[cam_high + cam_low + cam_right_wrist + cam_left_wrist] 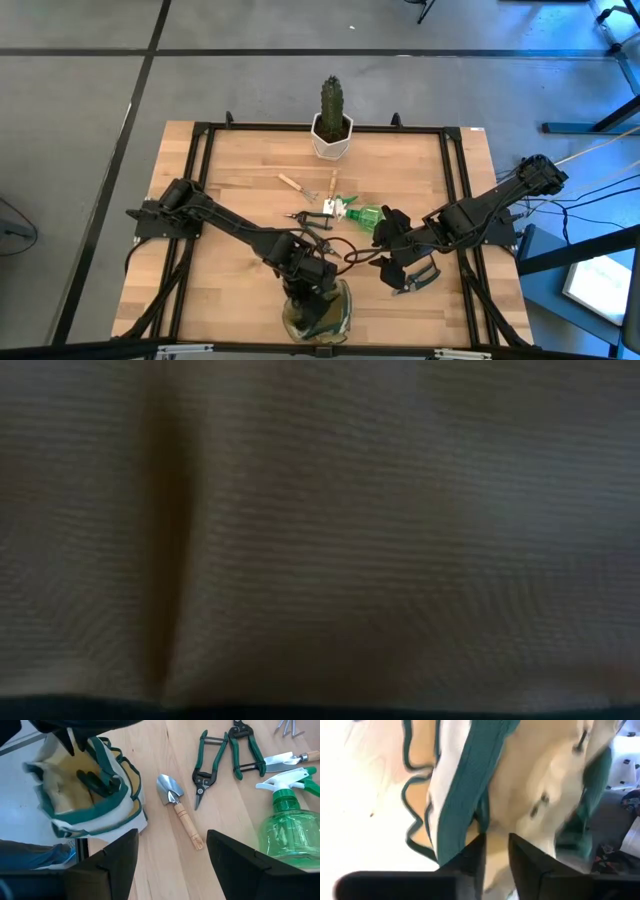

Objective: Pick & Place Garden tools in Gardening bag
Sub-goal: Adjust the gardening bag

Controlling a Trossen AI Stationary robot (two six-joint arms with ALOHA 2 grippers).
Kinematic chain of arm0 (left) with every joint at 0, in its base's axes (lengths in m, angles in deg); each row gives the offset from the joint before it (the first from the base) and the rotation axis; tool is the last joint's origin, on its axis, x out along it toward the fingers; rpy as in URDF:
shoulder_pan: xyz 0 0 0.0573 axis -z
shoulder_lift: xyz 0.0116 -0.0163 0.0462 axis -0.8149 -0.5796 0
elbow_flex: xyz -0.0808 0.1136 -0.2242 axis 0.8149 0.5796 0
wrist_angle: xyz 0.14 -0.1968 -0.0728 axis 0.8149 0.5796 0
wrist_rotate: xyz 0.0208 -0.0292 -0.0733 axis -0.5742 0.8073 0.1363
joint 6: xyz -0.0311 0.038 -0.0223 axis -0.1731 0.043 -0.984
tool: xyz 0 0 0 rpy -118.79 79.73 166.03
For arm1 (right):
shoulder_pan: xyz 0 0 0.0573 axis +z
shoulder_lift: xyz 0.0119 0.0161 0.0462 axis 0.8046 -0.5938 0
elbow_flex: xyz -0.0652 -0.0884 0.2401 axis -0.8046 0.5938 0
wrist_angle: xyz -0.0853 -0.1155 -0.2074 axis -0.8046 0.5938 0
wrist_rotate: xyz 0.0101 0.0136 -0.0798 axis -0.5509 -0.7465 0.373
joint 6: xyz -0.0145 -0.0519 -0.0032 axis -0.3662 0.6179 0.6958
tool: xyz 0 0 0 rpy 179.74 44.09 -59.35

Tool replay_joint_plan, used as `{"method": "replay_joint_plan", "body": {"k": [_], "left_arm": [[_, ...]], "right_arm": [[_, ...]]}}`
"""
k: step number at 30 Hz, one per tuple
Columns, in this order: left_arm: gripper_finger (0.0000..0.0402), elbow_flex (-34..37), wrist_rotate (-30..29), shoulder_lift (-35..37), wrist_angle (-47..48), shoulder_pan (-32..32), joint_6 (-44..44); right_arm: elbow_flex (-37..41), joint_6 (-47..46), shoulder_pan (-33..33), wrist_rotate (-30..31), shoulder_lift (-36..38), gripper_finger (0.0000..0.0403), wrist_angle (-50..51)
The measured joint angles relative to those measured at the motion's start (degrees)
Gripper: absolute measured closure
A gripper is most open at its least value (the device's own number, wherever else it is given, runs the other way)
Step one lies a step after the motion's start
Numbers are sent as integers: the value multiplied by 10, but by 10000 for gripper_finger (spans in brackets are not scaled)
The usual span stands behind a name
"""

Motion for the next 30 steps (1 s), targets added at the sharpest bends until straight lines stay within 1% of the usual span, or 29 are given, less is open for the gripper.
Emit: {"method": "replay_joint_plan", "body": {"k": [2,4,13,18,21,27,30], "left_arm": [[378,0,0,0,0,0,6],[395,0,-2,0,-6,0,12],[401,0,-21,-4,-9,2,30],[400,0,-42,-5,-8,11,37],[401,0,-74,-5,5,19,50],[401,0,-156,-7,74,32,72],[400,0,-176,-8,108,35,73]], "right_arm": [[0,0,0,0,0,165,0],[0,0,0,0,0,165,0],[0,1,0,0,0,165,0],[0,2,0,0,0,165,0],[0,7,0,1,0,165,0],[0,8,0,2,0,165,0],[0,8,0,2,0,165,0]]}}
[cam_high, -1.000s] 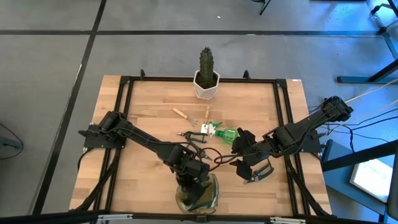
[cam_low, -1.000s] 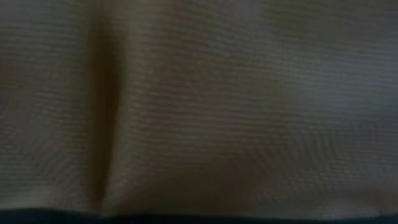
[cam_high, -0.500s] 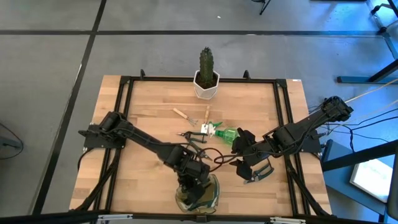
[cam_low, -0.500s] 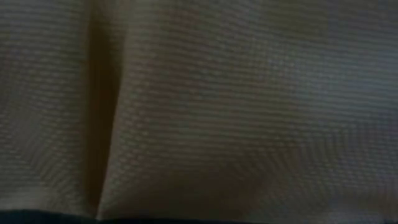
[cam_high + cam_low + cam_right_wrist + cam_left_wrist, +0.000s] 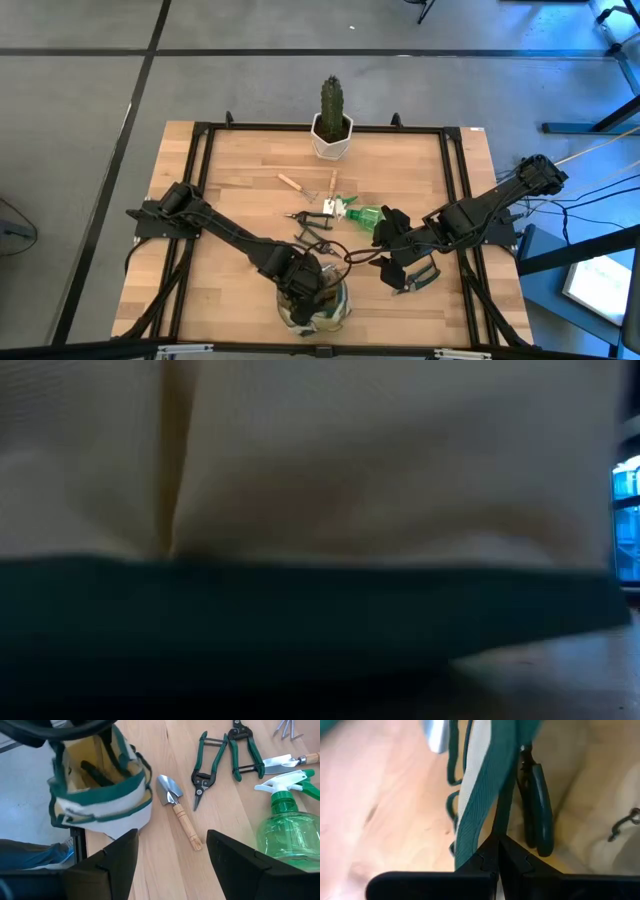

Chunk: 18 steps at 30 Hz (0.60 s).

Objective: Pick & Place Garden tools in Gardening bag
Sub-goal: Adjust the gardening bag

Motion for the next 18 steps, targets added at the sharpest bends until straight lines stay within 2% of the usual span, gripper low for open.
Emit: {"method": "replay_joint_plan", "body": {"k": [7,13,18], "left_arm": [[400,0,1,11,26,0,12],[400,0,20,24,-87,11,35],[400,0,19,15,-130,22,36]], "right_arm": [[0,0,0,0,0,165,0],[0,-2,0,0,0,165,0],[0,1,0,-2,0,165,0]]}}
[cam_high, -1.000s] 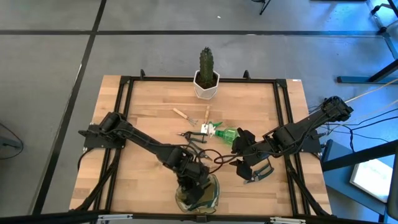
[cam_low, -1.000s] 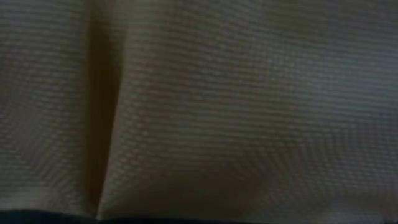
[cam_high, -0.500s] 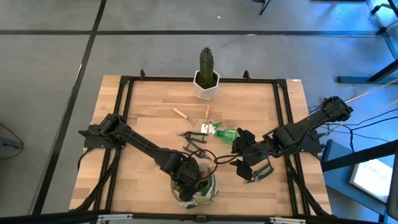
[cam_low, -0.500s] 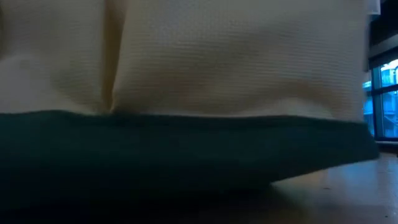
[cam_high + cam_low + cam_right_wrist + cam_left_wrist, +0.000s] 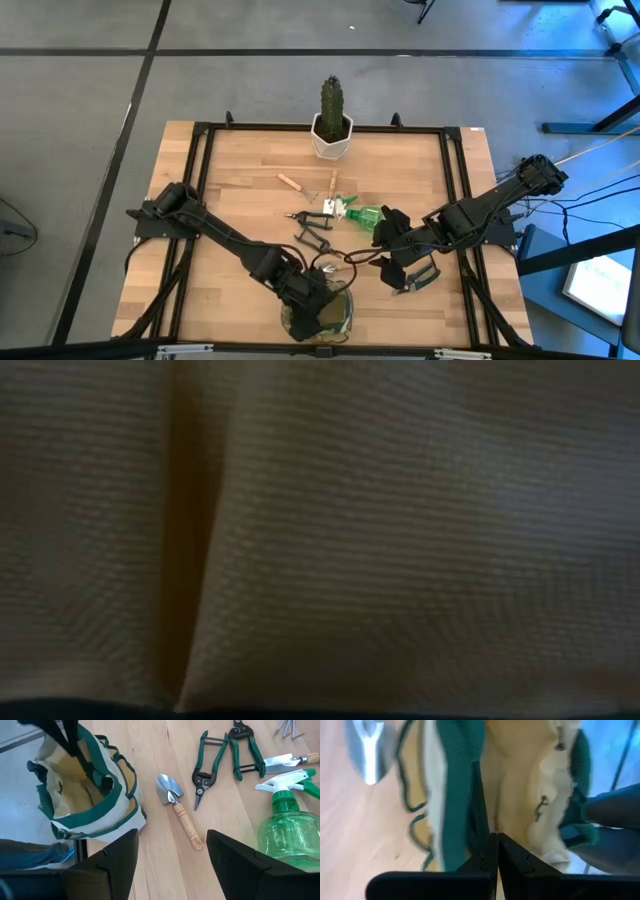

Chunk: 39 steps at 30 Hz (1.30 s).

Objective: Pick & Place Garden tools in Gardening bag
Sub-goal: Adjust the gardening bag

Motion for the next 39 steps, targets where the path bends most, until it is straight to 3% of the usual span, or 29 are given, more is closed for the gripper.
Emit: {"method": "replay_joint_plan", "body": {"k": [15,26,34,39], "left_arm": [[400,0,-62,-33,9,33,4],[400,1,-74,-51,122,28,18],[400,1,-104,-43,272,25,15],[400,1,-101,-20,202,25,17]], "right_arm": [[0,19,3,0,0,165,1],[0,21,3,0,0,165,3],[0,21,3,0,0,164,4],[0,23,3,0,0,164,5]]}}
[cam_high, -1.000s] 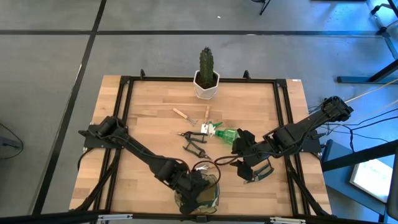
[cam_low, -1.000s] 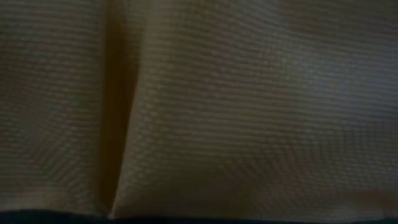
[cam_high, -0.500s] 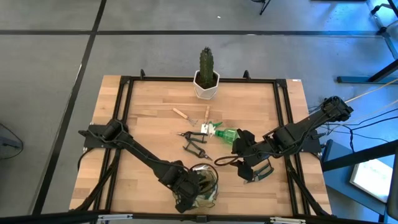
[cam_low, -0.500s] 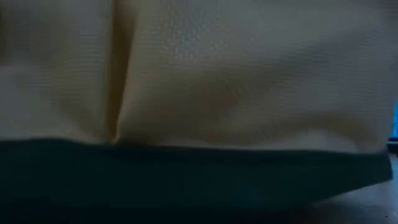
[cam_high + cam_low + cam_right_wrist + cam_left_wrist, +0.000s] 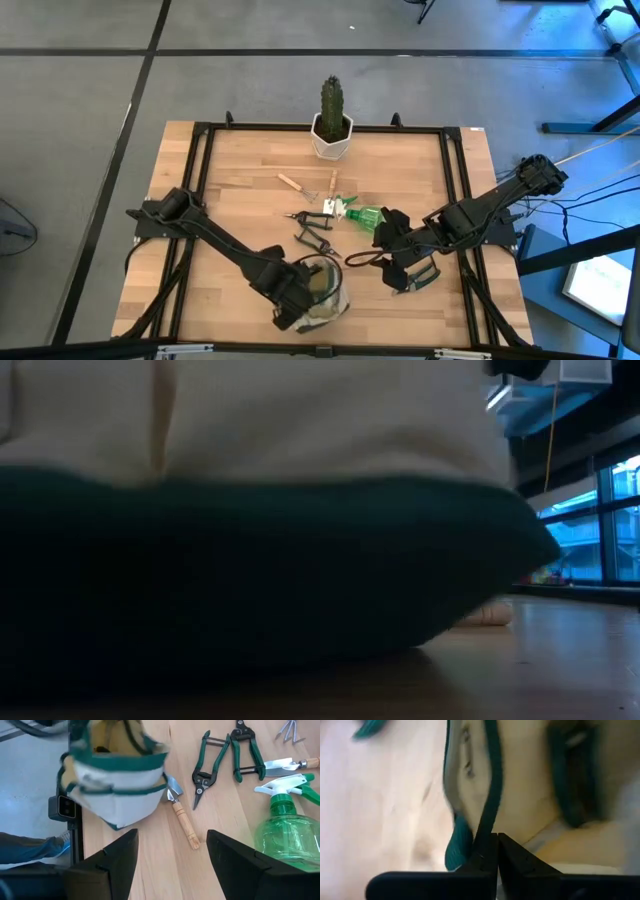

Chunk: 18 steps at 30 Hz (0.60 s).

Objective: Pick & Place Garden tools in Gardening bag
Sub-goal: Adjust the gardening bag

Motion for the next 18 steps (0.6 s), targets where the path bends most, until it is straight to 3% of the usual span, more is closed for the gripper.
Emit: {"method": "replay_joint_plan", "body": {"k": [5,9,14,18], "left_arm": [[400,0,-8,33,-130,-3,-13],[400,-1,-54,73,-191,-3,-18],[397,-1,-44,104,-183,-11,-3],[366,-1,11,99,-151,-15,1]], "right_arm": [[0,0,0,0,0,164,0],[0,0,0,0,0,164,0],[0,9,0,6,0,164,0],[0,9,0,6,0,164,-2]]}}
